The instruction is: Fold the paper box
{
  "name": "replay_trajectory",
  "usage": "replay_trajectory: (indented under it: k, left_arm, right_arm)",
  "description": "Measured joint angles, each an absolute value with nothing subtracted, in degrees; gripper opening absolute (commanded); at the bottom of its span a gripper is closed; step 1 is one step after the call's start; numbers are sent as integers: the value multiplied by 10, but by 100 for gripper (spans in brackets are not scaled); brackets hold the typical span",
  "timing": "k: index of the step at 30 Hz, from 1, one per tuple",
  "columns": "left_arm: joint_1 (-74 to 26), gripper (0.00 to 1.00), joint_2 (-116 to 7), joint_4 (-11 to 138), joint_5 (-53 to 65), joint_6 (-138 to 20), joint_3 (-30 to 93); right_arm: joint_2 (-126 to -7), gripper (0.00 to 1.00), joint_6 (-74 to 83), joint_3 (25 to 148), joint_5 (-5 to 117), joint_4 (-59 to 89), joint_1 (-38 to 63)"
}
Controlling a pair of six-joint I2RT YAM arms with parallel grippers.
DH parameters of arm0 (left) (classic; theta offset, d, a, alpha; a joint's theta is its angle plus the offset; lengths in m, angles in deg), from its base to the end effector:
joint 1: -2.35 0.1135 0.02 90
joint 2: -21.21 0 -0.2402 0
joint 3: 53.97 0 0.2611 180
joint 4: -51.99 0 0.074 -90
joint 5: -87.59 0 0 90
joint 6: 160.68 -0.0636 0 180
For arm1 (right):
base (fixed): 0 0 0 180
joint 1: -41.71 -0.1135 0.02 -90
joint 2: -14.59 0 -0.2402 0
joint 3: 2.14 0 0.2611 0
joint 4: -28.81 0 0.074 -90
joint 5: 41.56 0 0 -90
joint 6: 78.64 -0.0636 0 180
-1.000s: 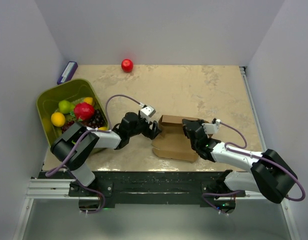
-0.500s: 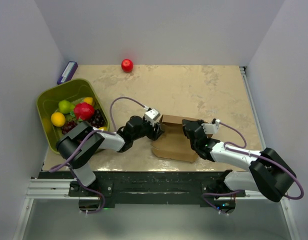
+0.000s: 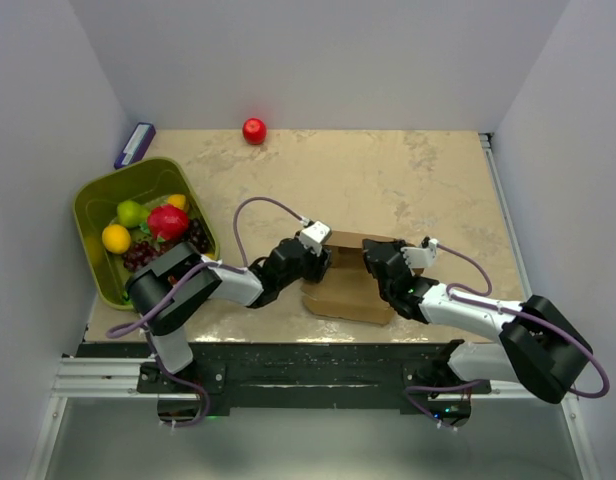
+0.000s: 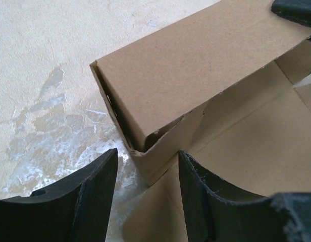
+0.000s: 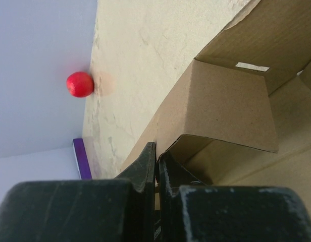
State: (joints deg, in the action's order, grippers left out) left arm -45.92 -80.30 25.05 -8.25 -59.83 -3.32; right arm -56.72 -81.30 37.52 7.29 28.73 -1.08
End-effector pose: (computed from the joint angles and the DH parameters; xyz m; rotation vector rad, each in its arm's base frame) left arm 0.2433 -0.2630 0.0907 0.5872 1.9437 -0.5611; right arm 0.2258 0.1520 0.1399 1.2323 1.6500 0.7529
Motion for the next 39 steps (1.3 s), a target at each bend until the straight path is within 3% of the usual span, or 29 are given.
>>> replay_trajectory:
  k: [5, 17, 22, 26, 27, 29, 30, 33, 39]
  left_arm:
    - [-480, 53, -812, 272, -131, -597, -21]
    - [-485, 19, -828, 294, -198, -580, -1]
    - [-487, 14, -830, 297, -233, -572, 0]
    - [-487, 8, -830, 300, -249, -567, 0]
    - [-487, 7, -830, 301, -252, -567, 1]
    - [-487, 4, -830, 309, -261, -567, 3]
    - [-484, 3, -830, 313, -262, -567, 5]
    - [-467, 1, -828, 342, -247, -565, 20]
    - [-402, 1, -796, 422, -176, -563, 31]
  right_arm:
    - [-567, 1, -816, 376, 70, 283, -13]
    - [-567, 2, -821, 378, 70, 272, -22]
    - [-567, 9, -821, 385, 71, 264, -28]
    - [-567, 27, -812, 389, 75, 257, -30]
    - [-567, 39, -803, 391, 77, 253, -31]
    - [-561, 53, -777, 394, 79, 242, -33]
    - [-553, 69, -758, 394, 80, 235, -33]
    - [-503, 84, -693, 394, 85, 222, -33]
    - [-370, 89, -516, 429, 107, 166, -32]
